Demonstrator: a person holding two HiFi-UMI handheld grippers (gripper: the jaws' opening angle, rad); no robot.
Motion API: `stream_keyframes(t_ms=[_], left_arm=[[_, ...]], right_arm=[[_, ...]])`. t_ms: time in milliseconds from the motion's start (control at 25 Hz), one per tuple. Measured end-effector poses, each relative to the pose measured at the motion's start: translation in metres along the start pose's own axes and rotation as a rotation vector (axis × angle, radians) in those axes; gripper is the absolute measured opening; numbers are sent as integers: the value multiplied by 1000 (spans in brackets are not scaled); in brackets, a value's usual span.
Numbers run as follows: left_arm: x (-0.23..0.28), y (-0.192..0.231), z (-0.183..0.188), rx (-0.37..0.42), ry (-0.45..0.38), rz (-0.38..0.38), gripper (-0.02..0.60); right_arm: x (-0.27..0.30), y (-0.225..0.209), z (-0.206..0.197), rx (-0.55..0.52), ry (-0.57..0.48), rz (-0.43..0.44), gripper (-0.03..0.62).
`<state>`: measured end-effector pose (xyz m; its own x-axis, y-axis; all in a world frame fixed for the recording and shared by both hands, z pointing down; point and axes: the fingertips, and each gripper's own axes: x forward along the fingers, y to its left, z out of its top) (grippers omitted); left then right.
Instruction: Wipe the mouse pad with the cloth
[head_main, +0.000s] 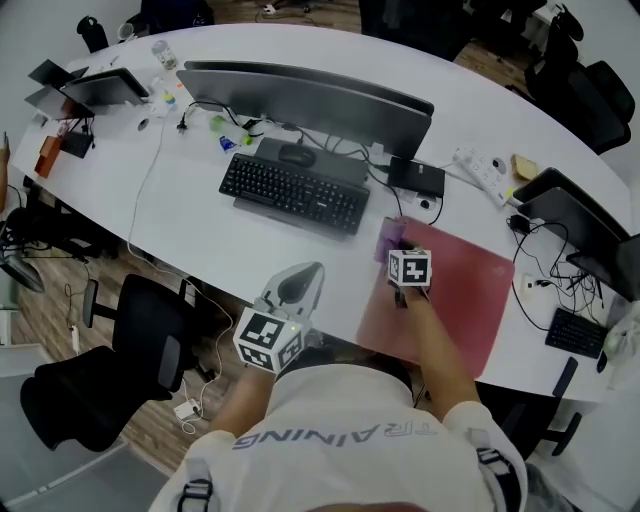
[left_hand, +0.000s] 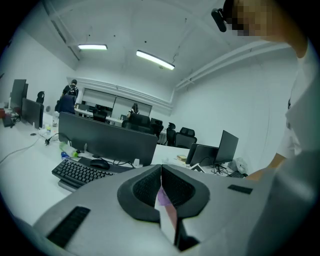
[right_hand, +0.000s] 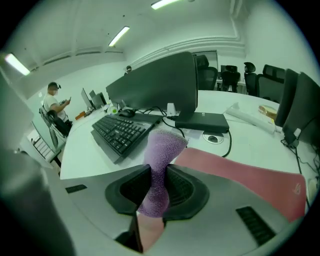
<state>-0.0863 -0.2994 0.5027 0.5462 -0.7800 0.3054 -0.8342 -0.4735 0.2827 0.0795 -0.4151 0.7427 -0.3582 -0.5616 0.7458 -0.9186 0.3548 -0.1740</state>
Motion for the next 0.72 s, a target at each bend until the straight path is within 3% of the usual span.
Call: stream_keyframes(t_ms=[320, 720], left_arm=[[17, 1, -1, -6, 16, -19, 32], [44, -50, 0, 7, 23, -22, 32]], right_arm=[[15, -27, 0, 1, 55, -43, 98], [-14, -85, -20, 17, 86, -57, 97]])
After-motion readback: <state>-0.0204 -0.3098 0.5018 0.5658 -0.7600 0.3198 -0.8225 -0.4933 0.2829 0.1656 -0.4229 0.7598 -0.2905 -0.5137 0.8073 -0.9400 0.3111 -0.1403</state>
